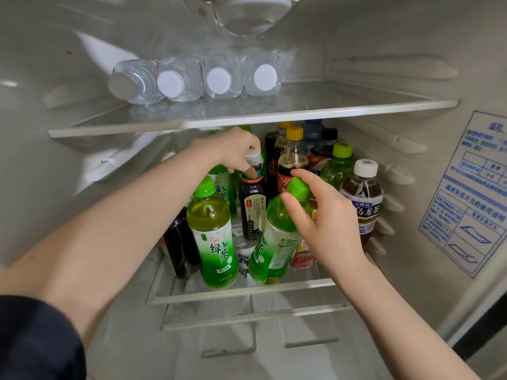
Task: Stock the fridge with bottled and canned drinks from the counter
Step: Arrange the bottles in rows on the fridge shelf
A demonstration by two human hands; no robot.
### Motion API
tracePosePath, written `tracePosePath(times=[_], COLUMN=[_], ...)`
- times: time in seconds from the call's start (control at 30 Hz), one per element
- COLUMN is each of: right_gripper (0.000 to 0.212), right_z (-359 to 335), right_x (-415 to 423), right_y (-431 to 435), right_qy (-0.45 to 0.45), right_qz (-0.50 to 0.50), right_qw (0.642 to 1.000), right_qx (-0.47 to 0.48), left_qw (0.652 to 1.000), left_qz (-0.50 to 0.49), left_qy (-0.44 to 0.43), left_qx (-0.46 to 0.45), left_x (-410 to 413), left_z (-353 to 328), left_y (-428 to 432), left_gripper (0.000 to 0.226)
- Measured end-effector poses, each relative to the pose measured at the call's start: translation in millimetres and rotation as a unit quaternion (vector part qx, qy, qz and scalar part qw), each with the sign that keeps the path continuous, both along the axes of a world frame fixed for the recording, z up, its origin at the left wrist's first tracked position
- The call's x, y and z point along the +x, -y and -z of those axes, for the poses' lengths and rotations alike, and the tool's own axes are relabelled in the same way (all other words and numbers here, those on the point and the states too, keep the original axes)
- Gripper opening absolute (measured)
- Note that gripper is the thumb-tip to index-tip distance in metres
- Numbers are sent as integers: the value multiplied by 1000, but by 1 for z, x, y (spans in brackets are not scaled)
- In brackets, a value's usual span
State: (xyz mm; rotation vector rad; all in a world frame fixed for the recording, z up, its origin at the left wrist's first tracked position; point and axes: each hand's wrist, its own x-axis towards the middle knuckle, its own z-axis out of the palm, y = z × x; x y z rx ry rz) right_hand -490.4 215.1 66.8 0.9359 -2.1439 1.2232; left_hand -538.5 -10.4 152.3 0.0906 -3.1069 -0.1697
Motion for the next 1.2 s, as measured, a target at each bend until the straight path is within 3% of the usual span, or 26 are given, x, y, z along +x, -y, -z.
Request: tracePosePath(times=[0.2,0.3,0.37,0.5,0.7,0.93,1.03,1.2], right_gripper=[42,43,43,41,41,42,43,43], right_z=[-2,-2,-1,-1,-3,-2,-1,-1], right_x=[-1,-2,-4,-6,-3,-2,-3,-3], right_y=[5,6,7,11,21,31,33,36], right_qy=[-12,-8,-3,0,1,0,1,-4], right_qz=[-8,-16,-17,-17,-19,-12,-14,-14], right_qw=[1000,1000,1000,1000,1000,1000,1000,1000], right_qx=[16,17,18,18,15,17,24,23], left_qw=[997,993,990,987,993,989,991,989], left_qz=[-64,-102,-121,-161,-104,-81,-84,-107], left_qy=[28,-17,-48,-11,-52,-81,-75,-89], left_qx=[29,55,45,1,34,98,72,-49], left_x=[17,54,83,127,131,102,88,87], left_z=[-13,-19,-14,7,14,21,24,19], left_y=[1,0,-5,-24,-17,4,7,10], left_gripper=[66,61,61,80,56,56,62,87])
